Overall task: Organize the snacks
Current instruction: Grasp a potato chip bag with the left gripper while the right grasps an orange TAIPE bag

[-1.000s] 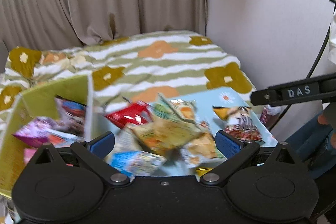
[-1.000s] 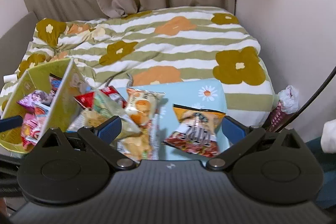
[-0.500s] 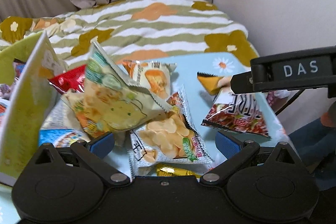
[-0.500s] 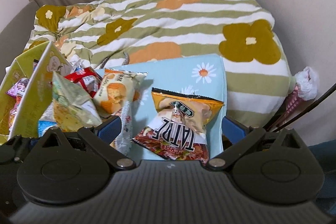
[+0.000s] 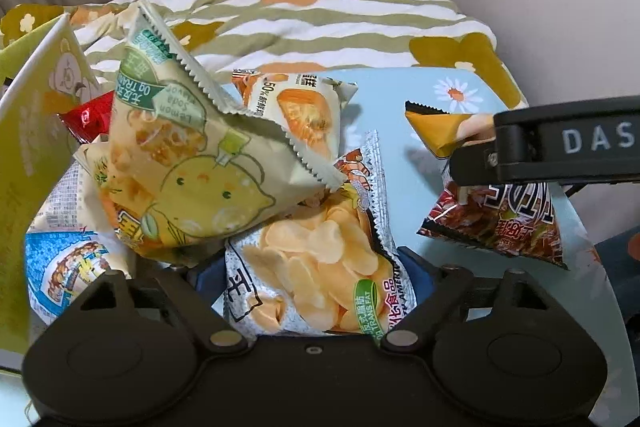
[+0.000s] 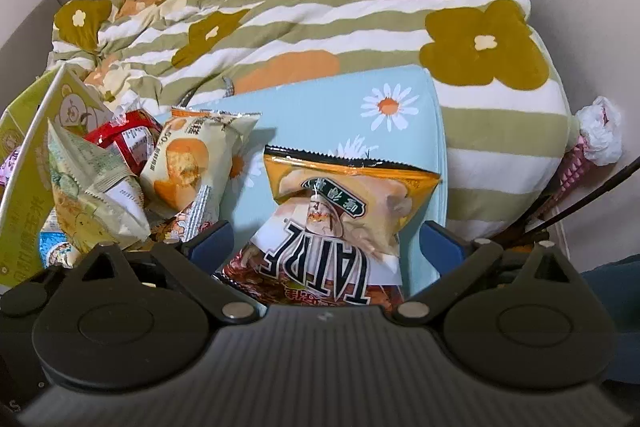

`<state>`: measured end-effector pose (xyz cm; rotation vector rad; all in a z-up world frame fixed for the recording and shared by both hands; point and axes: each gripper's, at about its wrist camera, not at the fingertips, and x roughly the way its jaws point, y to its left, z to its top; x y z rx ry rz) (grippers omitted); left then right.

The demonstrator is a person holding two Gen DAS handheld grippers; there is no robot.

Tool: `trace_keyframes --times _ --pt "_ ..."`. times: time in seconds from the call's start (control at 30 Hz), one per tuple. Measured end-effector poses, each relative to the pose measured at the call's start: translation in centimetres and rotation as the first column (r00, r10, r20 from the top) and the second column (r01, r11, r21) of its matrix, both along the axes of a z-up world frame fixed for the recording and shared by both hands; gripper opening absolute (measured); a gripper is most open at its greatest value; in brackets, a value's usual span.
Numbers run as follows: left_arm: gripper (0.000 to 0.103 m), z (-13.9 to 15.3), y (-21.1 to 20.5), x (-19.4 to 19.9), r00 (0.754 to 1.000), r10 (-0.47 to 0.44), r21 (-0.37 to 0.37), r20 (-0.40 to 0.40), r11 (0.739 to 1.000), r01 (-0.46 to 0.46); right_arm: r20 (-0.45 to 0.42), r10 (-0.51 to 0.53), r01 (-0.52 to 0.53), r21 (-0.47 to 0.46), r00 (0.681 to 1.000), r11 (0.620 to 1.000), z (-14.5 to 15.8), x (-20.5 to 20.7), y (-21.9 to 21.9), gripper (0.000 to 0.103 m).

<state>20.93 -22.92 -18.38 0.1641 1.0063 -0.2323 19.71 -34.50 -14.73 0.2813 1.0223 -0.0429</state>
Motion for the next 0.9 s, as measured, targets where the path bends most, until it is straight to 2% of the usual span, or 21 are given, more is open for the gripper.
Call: trace_keyframes --times 0.33,0.77,0.9 --pt "0.078 0.6 1.0 -0.2 1.0 -0.001 -0.029 -0.011 1.0 0.0 -0.035 -0.011 0.011 0.015 0.999 1.0 -1.3 1.0 0.3 0.103" --pt "0.075 1.6 2.0 -0.7 1.0 0.006 -0.079 -0.017 0.997 -0.008 -0.06 -0.001 0.002 0.012 0.998 1.0 -2.6 2.0 0.9 0.103" --pt "0.074 1.9 2.1 -0.8 1.0 0.001 -0.089 -0.014 0.996 -0.002 -0.048 0.011 -0.011 -0.01 0.999 1.0 -2.2 1.6 1.0 0.094"
